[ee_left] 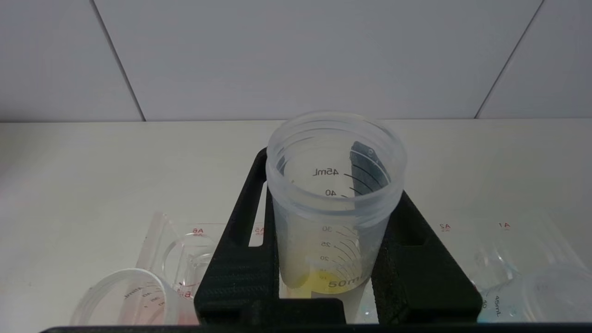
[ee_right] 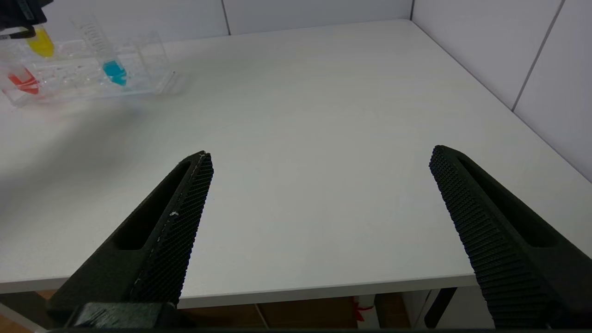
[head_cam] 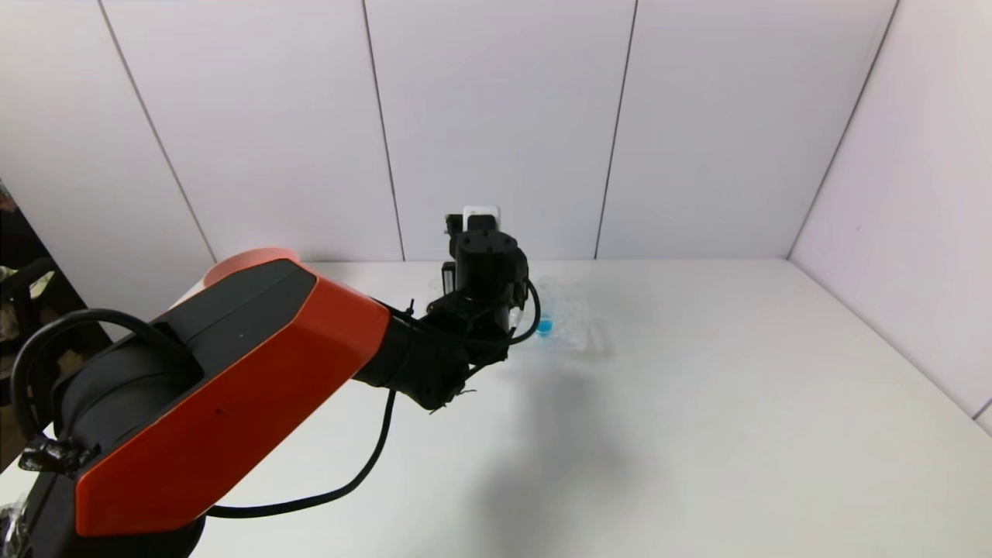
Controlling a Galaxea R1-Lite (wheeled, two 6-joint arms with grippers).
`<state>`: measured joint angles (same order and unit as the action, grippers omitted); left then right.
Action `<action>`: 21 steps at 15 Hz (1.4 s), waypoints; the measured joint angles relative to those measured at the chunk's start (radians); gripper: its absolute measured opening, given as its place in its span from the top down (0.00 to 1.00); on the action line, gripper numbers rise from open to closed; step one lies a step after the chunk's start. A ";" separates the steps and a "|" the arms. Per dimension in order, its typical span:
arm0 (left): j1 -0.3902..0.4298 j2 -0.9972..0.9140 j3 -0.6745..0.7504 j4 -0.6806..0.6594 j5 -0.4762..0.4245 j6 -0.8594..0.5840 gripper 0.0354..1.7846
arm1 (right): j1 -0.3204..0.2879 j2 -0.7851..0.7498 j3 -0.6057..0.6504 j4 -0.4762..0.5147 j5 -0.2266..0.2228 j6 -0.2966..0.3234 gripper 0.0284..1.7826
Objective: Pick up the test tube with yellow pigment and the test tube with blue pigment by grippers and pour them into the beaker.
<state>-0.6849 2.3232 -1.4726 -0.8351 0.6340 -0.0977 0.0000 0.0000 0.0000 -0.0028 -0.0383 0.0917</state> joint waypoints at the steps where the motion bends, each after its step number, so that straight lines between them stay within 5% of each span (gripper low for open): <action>1: -0.004 -0.013 0.000 0.010 0.000 0.000 0.71 | 0.000 0.000 0.000 0.000 0.000 0.000 0.04; 15: 0.012 -0.268 0.073 0.177 -0.018 0.025 0.71 | 0.000 0.000 0.000 0.000 0.000 0.000 0.04; 21: 0.156 -0.483 0.158 0.338 -0.208 0.025 0.71 | 0.000 0.000 0.000 0.000 0.000 0.000 0.04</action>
<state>-0.5287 1.8404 -1.3143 -0.4968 0.4257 -0.0726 0.0000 0.0000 0.0000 -0.0028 -0.0383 0.0913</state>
